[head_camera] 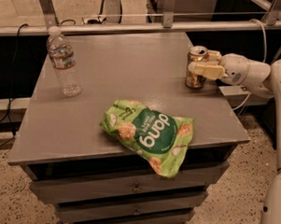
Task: Place orange can upright
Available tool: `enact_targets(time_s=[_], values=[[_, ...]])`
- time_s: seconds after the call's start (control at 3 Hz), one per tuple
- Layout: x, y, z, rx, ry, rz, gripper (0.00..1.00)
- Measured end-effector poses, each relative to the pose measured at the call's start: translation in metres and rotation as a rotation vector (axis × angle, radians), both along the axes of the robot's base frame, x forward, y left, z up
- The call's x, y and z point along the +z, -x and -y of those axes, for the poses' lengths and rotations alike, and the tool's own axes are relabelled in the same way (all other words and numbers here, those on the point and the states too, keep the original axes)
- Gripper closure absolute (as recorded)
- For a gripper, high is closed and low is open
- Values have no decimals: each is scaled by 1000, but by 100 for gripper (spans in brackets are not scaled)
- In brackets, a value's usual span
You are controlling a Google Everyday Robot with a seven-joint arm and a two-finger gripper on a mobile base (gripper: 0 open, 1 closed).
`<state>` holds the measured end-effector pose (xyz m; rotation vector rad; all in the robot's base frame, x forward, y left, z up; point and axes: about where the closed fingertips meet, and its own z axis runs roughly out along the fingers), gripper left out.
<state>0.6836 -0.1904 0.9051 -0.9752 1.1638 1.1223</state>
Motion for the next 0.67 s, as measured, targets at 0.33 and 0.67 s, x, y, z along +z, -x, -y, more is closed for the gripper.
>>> enact_targets(time_s=[0.33,0.67], values=[[-10,7,24,-47,17,-4,0],[-19,18,53,-104,38,-11,0]])
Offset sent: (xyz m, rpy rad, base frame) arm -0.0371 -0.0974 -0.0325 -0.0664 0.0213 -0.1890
